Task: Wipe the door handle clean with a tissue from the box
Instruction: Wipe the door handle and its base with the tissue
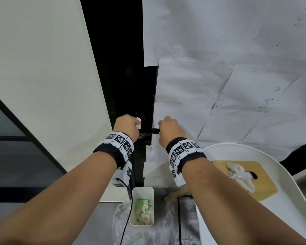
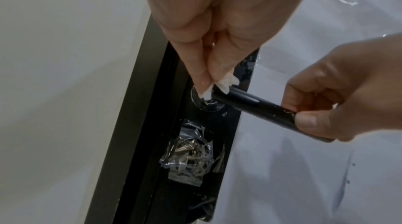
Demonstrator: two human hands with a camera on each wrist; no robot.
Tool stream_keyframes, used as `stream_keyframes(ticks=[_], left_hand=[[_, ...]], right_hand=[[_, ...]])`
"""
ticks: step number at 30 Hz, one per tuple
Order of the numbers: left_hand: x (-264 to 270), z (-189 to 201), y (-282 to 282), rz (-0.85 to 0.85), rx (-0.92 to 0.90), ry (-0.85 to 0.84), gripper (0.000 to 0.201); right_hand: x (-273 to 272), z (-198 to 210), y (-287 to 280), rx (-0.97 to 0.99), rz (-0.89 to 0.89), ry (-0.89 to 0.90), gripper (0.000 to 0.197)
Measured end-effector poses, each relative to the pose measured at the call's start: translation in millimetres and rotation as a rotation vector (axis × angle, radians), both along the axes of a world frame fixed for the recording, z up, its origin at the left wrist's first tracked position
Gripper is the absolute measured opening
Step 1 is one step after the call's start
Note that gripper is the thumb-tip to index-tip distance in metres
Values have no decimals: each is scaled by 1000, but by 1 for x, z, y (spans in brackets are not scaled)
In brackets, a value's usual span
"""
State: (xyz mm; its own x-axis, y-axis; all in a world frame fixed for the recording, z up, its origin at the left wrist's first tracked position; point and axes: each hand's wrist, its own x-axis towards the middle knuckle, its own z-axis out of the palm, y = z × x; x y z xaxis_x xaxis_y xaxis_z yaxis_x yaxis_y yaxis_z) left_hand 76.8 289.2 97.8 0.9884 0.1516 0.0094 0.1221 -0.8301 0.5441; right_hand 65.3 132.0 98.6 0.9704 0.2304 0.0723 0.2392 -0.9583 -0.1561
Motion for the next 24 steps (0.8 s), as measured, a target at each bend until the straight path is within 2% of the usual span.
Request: stream_keyframes(ticks=[12, 17, 24], left_hand=[[16, 5, -4, 83, -10, -87, 19], [12, 10, -2, 47, -3, -26, 14], [12, 8, -2, 57, -9, -29, 12]], right_hand=[[0, 6, 1, -3, 14, 19, 22], [-2, 5, 0, -7, 12, 13, 20], [-2, 5, 0, -6, 18, 8, 24]])
